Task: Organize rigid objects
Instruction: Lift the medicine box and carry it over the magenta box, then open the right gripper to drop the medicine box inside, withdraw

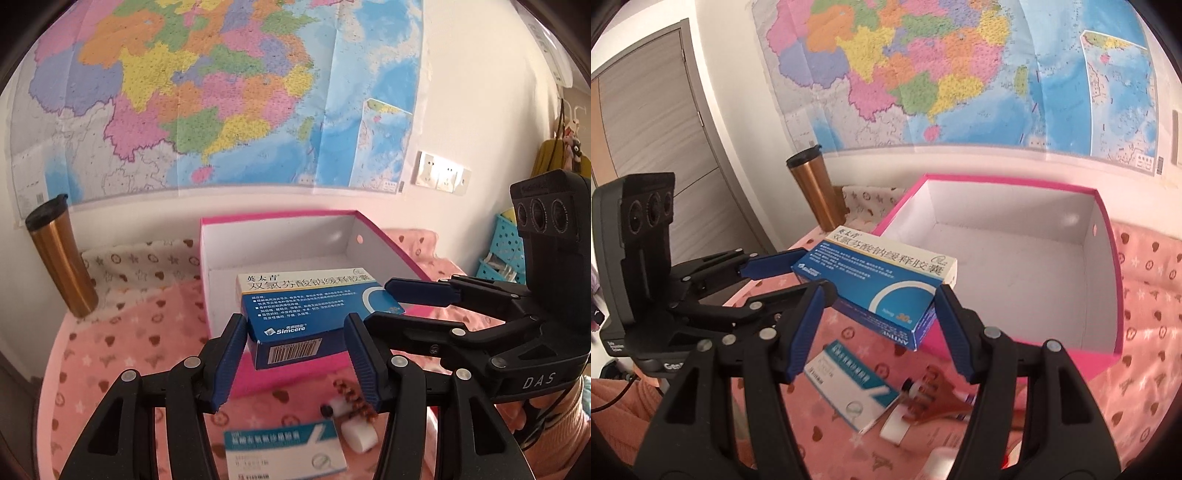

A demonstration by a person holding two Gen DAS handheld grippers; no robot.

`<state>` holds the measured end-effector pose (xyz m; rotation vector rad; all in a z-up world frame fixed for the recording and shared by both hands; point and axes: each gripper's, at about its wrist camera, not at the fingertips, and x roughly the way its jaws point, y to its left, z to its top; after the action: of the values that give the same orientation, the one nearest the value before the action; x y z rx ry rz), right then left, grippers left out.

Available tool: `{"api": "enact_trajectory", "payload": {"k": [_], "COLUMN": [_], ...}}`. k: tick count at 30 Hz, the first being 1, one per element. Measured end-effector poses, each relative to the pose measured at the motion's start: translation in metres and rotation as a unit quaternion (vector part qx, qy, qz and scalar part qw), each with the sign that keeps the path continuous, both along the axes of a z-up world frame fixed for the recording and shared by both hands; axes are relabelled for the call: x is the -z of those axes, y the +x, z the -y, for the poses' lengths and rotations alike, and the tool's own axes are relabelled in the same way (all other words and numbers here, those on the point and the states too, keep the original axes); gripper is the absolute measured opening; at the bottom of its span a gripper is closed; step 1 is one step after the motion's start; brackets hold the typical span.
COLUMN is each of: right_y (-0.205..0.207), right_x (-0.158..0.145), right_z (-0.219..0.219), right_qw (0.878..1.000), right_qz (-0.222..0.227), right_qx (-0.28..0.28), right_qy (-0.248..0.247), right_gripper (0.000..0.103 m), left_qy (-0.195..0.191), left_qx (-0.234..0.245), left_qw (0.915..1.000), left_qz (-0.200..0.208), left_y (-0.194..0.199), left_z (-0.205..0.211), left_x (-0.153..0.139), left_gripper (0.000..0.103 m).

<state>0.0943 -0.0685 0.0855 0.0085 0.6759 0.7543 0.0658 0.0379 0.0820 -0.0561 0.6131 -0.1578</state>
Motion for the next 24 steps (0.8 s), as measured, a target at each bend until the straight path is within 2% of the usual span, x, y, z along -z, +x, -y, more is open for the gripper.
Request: {"api": "enact_trajectory", "payload": {"k": [8, 14, 18, 20, 24], "right_y": [0.046, 0.076, 0.093, 0.101, 0.114], "right_x": [0.004, 0.019, 0.03, 0.036, 0.05], "right_z": [0.001, -0.003, -0.007, -0.009, -0.018], "right_qw": [1.0, 0.999, 0.999, 0.999, 0.999], "right_qz": [-0.018, -0.035, -0.039, -0.037, -0.04], "right_qx": [0.005, 0.012, 0.014, 0.012, 0.003], "right_qy": [0.013, 0.011, 0.008, 0.006, -0.016], "right_gripper": [0.065, 0.065, 0.065, 0.064, 0.06], "left_qy": [-0.017, -0.051, -0.057, -0.053, -0.015], "left_qx": [-0.005, -0.012, -0.019, -0.026, -0.058], "left_qw": [0.9996, 0.9974, 0.9964, 0.9965, 0.9968], "left_qz": [-0.021, -0.05, -0.06, -0.059, -0.052], "left_y": [0.04, 0.072, 0.089, 0.096, 0.101], "left_z": [-0.008, -0.021, -0.026, -0.028, -0.026], "left_x": [0.003, 0.025, 0.036, 0.041, 0.051], "left_gripper": [0.055, 0.055, 0.055, 0.053, 0.052]}}
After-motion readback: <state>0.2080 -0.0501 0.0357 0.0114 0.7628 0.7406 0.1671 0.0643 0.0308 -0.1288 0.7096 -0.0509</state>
